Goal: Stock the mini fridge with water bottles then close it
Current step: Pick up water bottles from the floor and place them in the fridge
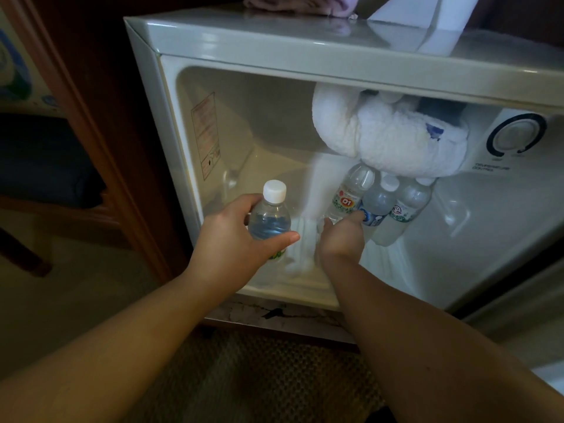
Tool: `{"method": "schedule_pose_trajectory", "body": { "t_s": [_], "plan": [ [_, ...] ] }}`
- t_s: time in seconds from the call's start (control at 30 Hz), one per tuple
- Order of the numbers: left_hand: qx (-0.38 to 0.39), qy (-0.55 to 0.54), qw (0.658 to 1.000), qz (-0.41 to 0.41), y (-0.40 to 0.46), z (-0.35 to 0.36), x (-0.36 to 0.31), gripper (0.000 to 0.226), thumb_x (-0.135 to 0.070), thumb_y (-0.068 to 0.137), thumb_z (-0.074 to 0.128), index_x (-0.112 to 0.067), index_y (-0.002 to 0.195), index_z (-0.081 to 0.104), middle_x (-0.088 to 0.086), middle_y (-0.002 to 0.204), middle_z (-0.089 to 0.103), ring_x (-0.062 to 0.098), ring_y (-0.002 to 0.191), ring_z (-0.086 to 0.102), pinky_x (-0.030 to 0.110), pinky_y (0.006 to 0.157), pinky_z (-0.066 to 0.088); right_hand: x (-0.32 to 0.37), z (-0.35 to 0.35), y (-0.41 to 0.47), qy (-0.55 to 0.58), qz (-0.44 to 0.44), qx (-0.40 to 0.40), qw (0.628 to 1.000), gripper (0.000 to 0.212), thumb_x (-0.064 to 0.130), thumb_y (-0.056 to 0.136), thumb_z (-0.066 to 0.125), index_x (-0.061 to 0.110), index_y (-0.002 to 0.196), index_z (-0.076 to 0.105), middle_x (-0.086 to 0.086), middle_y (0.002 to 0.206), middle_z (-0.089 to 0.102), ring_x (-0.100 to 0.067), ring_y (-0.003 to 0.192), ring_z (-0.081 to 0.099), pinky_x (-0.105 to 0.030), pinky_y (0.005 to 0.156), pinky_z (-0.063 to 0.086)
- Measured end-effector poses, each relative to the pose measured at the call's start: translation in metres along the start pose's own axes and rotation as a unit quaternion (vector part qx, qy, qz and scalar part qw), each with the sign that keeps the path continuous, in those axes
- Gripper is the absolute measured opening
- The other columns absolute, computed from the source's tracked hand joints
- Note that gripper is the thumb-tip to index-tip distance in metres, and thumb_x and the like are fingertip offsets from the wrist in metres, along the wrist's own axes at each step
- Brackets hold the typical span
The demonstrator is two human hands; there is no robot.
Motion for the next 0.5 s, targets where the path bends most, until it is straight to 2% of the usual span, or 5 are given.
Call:
{"method": "schedule_pose_trajectory", "body": {
  "t_s": [0.13, 0.3, 0.4, 0.5],
  "plan": [
    [-0.003, 0.0, 1.0, -0.003, -0.001, -0.002, 0.001, 0.073, -0.065, 0.067, 0.089, -0.036, 0.13, 0.066, -0.024, 0.107, 0.071, -0.003, 0.102, 0.067, 0.032, 0.088, 0.062, 0.0, 0.004, -0.001, -0.022, -0.013, -0.006, 1.0, 0.059, 0.031, 0.098, 0.066, 0.003, 0.137, 0.032, -0.021, 0.132, 0.06, -0.041, 0.111, 0.066, -0.048, 0.084, 0.054],
    [-0.003, 0.008, 1.0, 0.0, -0.003, -0.003, 0.003, 0.078, -0.067, 0.067, 0.088, -0.035, 0.134, 0.064, -0.023, 0.111, 0.071, -0.001, 0.105, 0.067, 0.033, 0.091, 0.061, 0.001, 0.01, 0.0, -0.023, -0.013, 0.025, 0.999, 0.059, 0.027, 0.097, 0.067, 0.005, 0.141, 0.034, -0.016, 0.141, 0.054, -0.04, 0.116, 0.063, -0.046, 0.088, 0.052],
    [-0.005, 0.012, 1.0, 0.0, -0.004, -0.003, 0.004, 0.078, -0.066, 0.067, 0.088, -0.035, 0.134, 0.063, -0.024, 0.11, 0.071, -0.003, 0.104, 0.066, 0.028, 0.091, 0.059, 0.005, 0.015, 0.003, -0.042, -0.019, 0.044, 0.998, 0.062, 0.028, 0.096, 0.069, 0.003, 0.143, 0.037, -0.019, 0.138, 0.053, -0.041, 0.116, 0.062, -0.046, 0.087, 0.053],
    [-0.004, 0.016, 1.0, 0.002, -0.005, -0.003, 0.005, 0.078, -0.064, 0.067, 0.088, -0.035, 0.134, 0.063, -0.025, 0.109, 0.07, -0.006, 0.103, 0.065, 0.015, 0.085, 0.053, 0.006, 0.02, 0.005, -0.041, -0.022, 0.055, 0.997, 0.056, 0.028, 0.095, 0.07, 0.003, 0.135, 0.04, -0.02, 0.131, 0.058, -0.041, 0.114, 0.064, -0.046, 0.086, 0.054]
  ]
}}
Point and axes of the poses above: each hand's wrist, its own y-axis towards the middle knuckle, its own z-axis out of the palm, x = y × z, the point moved 2 cm from there along y, towards the middle knuckle
